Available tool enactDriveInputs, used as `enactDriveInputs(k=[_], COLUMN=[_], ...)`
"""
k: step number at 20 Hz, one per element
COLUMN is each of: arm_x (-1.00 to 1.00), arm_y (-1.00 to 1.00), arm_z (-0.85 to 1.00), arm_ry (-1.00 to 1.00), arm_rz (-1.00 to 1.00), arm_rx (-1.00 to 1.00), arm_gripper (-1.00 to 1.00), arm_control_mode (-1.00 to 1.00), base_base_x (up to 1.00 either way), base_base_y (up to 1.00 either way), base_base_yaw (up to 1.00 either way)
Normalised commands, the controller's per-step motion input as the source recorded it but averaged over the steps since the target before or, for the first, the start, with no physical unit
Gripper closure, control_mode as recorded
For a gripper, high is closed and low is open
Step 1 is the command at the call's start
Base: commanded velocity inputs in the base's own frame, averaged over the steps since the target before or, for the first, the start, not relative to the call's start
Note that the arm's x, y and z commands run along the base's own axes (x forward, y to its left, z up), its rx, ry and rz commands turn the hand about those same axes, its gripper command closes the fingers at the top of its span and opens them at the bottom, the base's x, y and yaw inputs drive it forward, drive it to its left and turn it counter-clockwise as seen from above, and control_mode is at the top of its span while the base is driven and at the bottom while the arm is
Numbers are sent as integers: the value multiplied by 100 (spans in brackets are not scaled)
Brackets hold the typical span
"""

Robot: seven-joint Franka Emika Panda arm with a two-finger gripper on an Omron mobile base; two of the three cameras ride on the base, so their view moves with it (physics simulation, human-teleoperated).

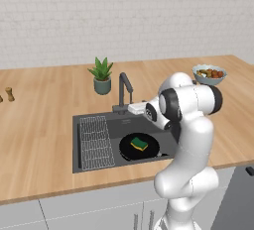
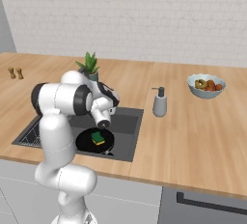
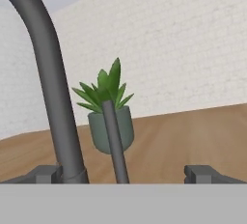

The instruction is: Pick the pan and sponge and place them into the sink. Then turn on the water.

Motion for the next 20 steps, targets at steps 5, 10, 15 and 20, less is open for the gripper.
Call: enactDriveInputs(k=[5, 10, 15, 20], arm_x=[21, 16, 1, 4], arm_y=[0, 1, 11, 7], arm_z=[0, -1, -3, 0], arm_ry=[-1, 0, 0, 0], arm_rz=[0, -1, -1, -2], arm_rx=[0, 0, -2, -3], arm_gripper=[-100, -100, -100, -100], arm_control_mode=[-100, -100, -100, -100], base_base_x=[0, 0, 0, 0], base_base_y=[0, 0, 0, 0], base_base_yaw=[0, 0, 0, 0])
